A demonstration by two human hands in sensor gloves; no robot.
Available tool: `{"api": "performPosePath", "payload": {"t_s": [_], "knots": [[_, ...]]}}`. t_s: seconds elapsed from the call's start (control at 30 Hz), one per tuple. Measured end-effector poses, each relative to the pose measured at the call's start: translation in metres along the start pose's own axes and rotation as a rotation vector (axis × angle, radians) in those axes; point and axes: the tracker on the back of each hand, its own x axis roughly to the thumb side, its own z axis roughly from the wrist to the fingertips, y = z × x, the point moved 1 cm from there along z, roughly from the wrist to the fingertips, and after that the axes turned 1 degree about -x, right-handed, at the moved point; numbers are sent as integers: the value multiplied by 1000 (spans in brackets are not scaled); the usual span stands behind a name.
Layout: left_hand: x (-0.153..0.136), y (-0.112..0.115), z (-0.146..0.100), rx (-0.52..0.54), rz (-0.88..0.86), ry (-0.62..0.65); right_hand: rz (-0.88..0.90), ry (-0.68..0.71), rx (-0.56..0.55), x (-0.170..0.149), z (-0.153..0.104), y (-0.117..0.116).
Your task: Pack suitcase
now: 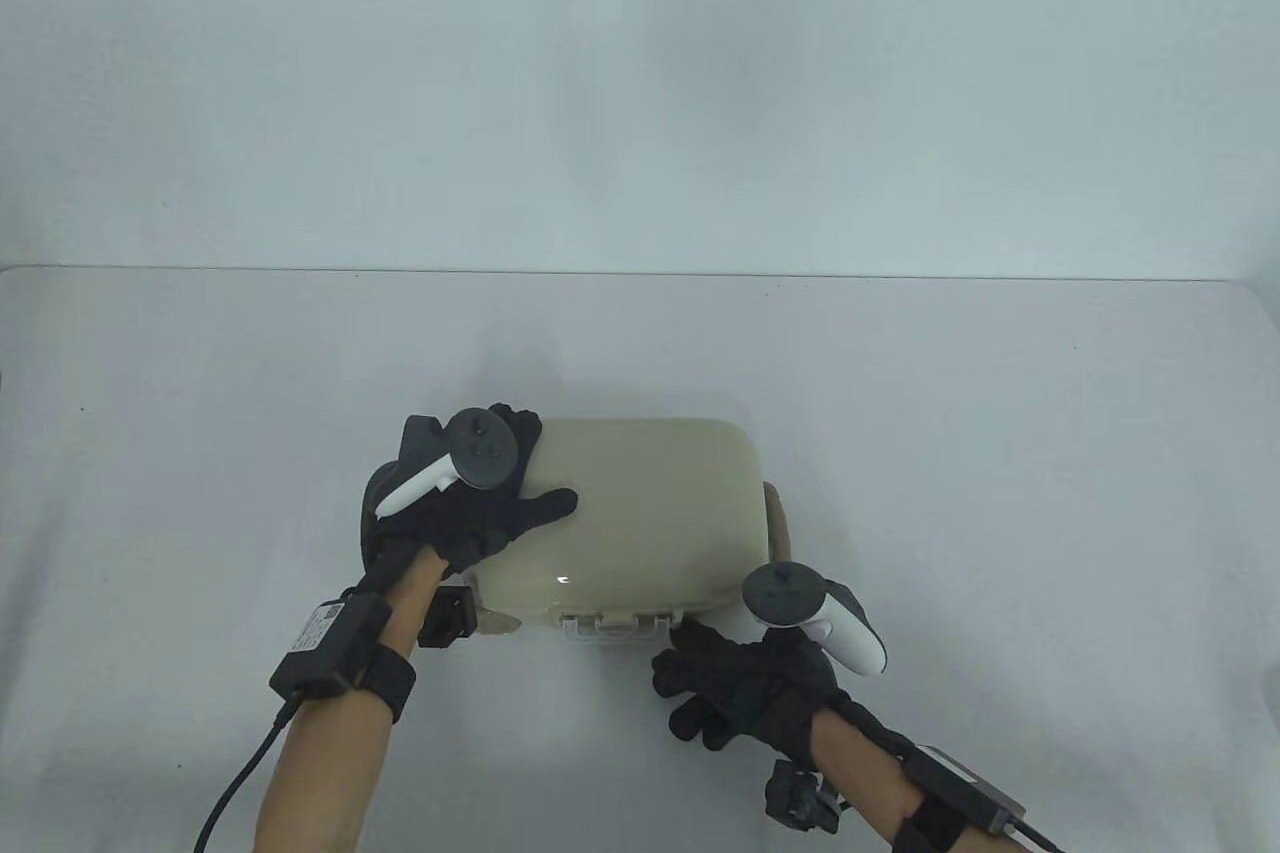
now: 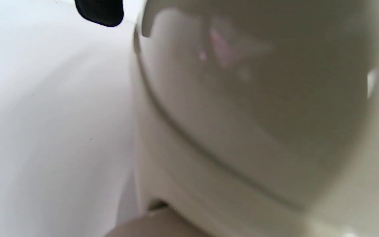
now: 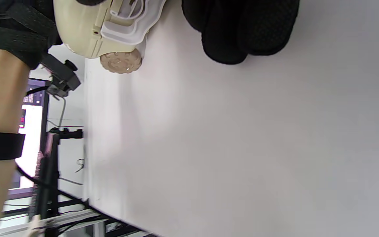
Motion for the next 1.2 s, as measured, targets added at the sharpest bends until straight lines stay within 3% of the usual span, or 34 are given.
{"api": "performPosePath", "payload": {"t_s": [0.27,0.57,0.73,0.87,0.97,1.03,1.13,1.2], "knots": [[-2,-1,-1,-8,0,-17,43,13,28,-6,4,4],[-3,-1,-2,-25,2,-25,-78,168,17,28,-11,4],[-3,-1,-2,-28,-4,-25,-152,171,4,35,-15,0],[-3,-1,-1,-32,-4,-25,-434,217,-102,59,-30,-10],[-3,-1,-1,-36,0,-25,-730,283,-291,87,-48,-23],[-3,-1,-1,-37,-5,-22,-970,302,-500,104,-56,-34],[-3,-1,0,-37,-5,-20,-1245,292,-688,111,-47,-50],[-3,-1,0,-39,-7,-19,-1512,202,-735,105,-26,-59]]}}
